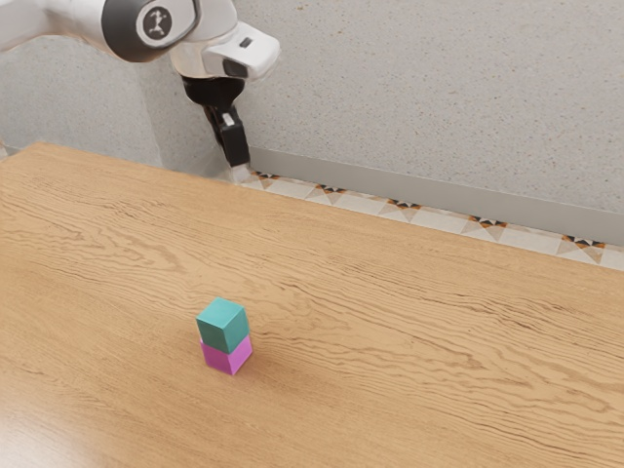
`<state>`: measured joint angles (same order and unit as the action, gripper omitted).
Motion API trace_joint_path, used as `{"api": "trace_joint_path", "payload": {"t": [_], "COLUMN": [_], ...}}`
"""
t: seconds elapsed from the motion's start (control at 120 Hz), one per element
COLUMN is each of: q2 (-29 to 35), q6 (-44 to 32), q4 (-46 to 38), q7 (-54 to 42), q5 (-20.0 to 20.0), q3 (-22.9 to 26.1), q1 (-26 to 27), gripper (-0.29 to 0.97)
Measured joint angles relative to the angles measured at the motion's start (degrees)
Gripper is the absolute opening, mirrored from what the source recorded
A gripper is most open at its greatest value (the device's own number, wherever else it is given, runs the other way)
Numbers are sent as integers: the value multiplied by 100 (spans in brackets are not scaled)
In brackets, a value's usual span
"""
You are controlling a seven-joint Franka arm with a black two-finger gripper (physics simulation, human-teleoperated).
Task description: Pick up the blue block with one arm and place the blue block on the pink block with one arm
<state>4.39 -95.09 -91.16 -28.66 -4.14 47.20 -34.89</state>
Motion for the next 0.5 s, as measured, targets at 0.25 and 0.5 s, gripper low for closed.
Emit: {"api": "trace_joint_path", "payload": {"t": [0.25, 0.5], "q2": [29, -115], "q6": [781, 1109], "q4": [378, 236], "q7": [-908, -1261], "q5": [-21, -46], "q3": [-1230, -1805], "q1": [1698, 2253], "gripper": [68, 68]}}
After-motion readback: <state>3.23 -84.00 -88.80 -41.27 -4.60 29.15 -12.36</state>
